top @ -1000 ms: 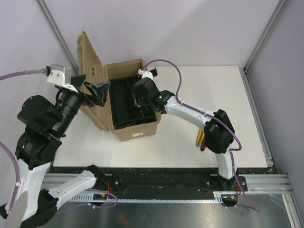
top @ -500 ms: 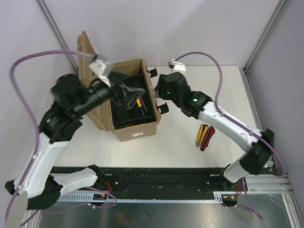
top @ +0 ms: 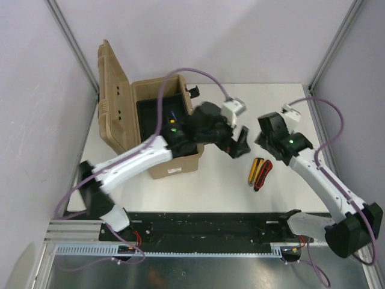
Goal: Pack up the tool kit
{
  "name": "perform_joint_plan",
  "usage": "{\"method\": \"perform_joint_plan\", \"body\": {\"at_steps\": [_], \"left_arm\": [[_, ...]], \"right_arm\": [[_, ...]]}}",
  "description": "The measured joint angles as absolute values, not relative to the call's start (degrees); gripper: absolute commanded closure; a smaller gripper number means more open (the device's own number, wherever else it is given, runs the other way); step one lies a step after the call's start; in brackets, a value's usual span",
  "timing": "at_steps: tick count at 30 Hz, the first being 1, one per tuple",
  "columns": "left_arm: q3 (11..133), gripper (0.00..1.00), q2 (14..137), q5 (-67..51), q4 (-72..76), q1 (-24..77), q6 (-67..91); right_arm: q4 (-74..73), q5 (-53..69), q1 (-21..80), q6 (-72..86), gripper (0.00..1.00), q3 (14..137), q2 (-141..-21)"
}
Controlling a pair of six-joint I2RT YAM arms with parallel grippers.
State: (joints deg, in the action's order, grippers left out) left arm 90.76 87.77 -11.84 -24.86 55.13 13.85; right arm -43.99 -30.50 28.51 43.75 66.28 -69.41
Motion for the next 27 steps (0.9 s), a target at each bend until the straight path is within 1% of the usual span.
{"method": "perform_joint_plan", "body": {"at_steps": [6, 10, 12, 15, 20, 22, 24, 27], "left_arm": [[93.0, 0.01, 105.1, -6.5, -24.1, 60.7, 18.0], [96.9, 0.05, 115.5, -3.7, -24.1, 62.7, 19.6], [98.8, 0.09, 119.1, -2.4, -23.9, 63.3, 20.2], [101.6, 0.20, 123.5, 0.3, -23.3, 63.8, 21.5], [104.6, 0.41, 128.3, 4.7, -22.9, 64.0, 24.2], [105.5, 0.44, 129.7, 6.0, -22.7, 64.1, 25.1], [106.3, 0.46, 131.1, 7.0, -22.6, 64.0, 25.7], [108.2, 0.44, 133.8, 7.4, -22.3, 64.0, 26.0]], "right_arm": [[-50.8, -30.5, 18.4, 48.7, 0.48, 53.7, -58.2], [-53.4, -28.6, 12.0, 51.0, 0.50, 47.1, -52.0], [-54.6, -27.4, 9.6, 51.8, 0.51, 44.5, -49.7], [-56.1, -25.1, 7.9, 52.9, 0.52, 42.0, -46.9], [-56.7, -22.3, 7.2, 54.4, 0.52, 41.6, -45.0], [-56.7, -21.6, 7.1, 54.6, 0.53, 41.6, -44.7], [-56.8, -21.1, 7.1, 54.7, 0.53, 41.6, -44.3], [-56.8, -20.4, 7.1, 54.7, 0.53, 41.6, -43.7]]}}
